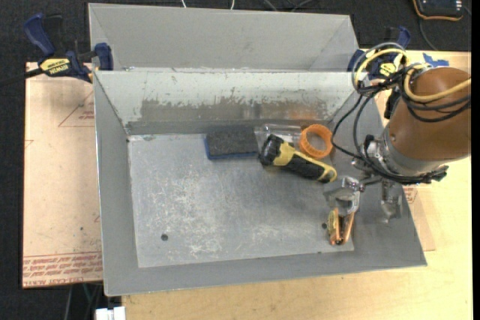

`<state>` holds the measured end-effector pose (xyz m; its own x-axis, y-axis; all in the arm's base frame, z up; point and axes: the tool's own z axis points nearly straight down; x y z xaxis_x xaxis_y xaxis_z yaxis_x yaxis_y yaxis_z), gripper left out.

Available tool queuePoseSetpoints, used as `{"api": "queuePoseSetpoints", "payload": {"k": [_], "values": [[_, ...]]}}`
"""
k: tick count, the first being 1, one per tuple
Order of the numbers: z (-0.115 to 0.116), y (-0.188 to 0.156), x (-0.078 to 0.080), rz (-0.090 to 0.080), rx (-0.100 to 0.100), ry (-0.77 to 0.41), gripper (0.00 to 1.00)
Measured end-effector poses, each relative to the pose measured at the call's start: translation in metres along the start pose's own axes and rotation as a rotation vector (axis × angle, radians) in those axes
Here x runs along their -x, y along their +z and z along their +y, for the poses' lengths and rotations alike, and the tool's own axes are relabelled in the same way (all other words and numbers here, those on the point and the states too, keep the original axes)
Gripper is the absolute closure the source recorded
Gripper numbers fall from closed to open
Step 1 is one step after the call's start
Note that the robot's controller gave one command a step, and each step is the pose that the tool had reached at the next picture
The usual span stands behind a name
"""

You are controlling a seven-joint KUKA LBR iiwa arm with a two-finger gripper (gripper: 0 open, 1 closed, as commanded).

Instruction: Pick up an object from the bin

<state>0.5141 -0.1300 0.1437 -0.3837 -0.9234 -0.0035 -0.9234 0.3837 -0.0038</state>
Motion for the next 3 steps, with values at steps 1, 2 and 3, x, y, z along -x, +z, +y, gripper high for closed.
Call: {"api": "queuePoseSetpoints", "payload": {"k": [1,2,3], "values": [[0.003,0.043,-0.012,-0.014,0.016,0.067,0.00],[-0.010,0.070,-0.006,-0.020,0.006,-0.391,0.00],[-0.006,0.065,-0.008,-0.032,0.009,-0.496,1.00]]}}
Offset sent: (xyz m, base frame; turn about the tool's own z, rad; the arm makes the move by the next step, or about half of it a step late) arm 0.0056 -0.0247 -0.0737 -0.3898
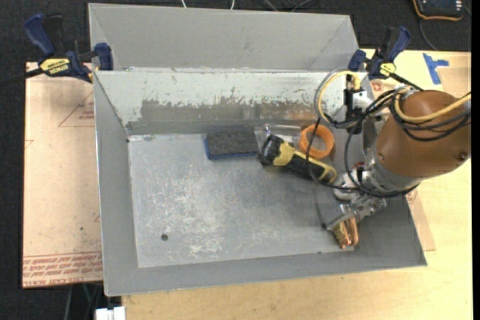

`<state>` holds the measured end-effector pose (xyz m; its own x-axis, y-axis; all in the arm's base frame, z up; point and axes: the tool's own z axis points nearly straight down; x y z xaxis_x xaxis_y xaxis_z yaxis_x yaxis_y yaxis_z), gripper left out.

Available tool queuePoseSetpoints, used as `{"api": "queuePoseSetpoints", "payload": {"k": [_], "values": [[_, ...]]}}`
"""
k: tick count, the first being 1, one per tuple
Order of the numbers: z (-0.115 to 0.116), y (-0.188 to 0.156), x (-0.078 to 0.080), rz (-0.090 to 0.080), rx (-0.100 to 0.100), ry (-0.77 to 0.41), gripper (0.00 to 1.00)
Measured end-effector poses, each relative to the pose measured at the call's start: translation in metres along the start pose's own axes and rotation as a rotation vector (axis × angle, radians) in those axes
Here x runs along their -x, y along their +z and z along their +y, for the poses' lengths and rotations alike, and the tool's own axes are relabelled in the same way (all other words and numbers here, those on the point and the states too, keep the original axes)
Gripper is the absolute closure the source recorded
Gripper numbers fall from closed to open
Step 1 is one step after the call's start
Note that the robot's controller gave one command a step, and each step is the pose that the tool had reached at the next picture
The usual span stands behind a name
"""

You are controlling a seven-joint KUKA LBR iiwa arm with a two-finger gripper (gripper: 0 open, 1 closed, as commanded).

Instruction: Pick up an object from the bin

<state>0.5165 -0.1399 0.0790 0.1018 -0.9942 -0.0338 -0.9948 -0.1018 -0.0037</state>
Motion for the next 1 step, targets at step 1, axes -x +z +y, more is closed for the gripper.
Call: {"api": "queuePoseSetpoints", "payload": {"k": [1], "values": [[0.0000,0.0000,0.0000,0.000,0.000,0.000,1.00]]}}
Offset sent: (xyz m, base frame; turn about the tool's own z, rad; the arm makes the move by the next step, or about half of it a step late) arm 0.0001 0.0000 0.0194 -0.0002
